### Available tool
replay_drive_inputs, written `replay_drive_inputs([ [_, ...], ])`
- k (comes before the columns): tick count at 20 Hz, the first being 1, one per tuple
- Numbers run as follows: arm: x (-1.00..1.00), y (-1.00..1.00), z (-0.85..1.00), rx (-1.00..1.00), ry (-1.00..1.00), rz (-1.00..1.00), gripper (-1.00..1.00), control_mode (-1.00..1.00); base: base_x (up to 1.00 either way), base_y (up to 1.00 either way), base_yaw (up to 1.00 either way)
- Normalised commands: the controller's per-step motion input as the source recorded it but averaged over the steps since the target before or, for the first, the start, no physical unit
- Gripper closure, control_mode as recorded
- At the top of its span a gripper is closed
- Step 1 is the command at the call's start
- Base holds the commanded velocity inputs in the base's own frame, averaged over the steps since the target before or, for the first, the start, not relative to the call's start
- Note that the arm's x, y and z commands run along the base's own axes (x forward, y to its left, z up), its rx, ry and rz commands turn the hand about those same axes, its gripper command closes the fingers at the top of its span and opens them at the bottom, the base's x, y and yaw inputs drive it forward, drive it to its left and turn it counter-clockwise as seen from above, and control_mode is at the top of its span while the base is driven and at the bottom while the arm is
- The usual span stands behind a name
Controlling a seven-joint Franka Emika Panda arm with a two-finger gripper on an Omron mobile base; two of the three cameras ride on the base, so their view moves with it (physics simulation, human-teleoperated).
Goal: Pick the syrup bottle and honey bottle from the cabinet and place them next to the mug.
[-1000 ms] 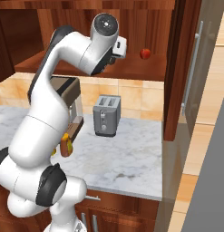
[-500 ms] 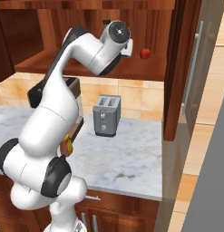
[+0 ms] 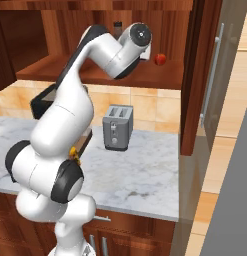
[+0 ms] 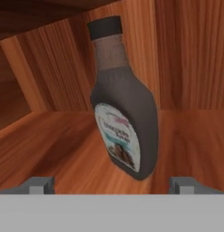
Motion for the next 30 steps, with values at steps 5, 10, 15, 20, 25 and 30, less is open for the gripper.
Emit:
replay_drive_inputs([
  [5, 0.3, 0.0, -0.09, 0.0, 0.0, 0.03, -1.0, -1.0, 0.0, 0.0, 0.0],
  [10, 0.17, 0.0, 0.0, 0.0, 0.02, 0.01, -1.0, -1.0, 0.0, 0.0, 0.0],
  [15, 0.13, 0.0, 0.0, 0.0, 0.07, 0.0, -1.0, -1.0, 0.0, 0.0, 0.0],
  [20, 0.01, 0.0, -0.01, 0.0, 0.1, 0.01, -1.0, -1.0, 0.0, 0.0, 0.0],
  [25, 0.0, 0.0, -0.07, 0.0, 0.02, 0.02, -1.0, -1.0, 0.0, 0.0, 0.0],
  [30, 0.0, 0.0, -0.14, 0.0, -0.01, 0.03, -1.0, -1.0, 0.0, 0.0, 0.0],
])
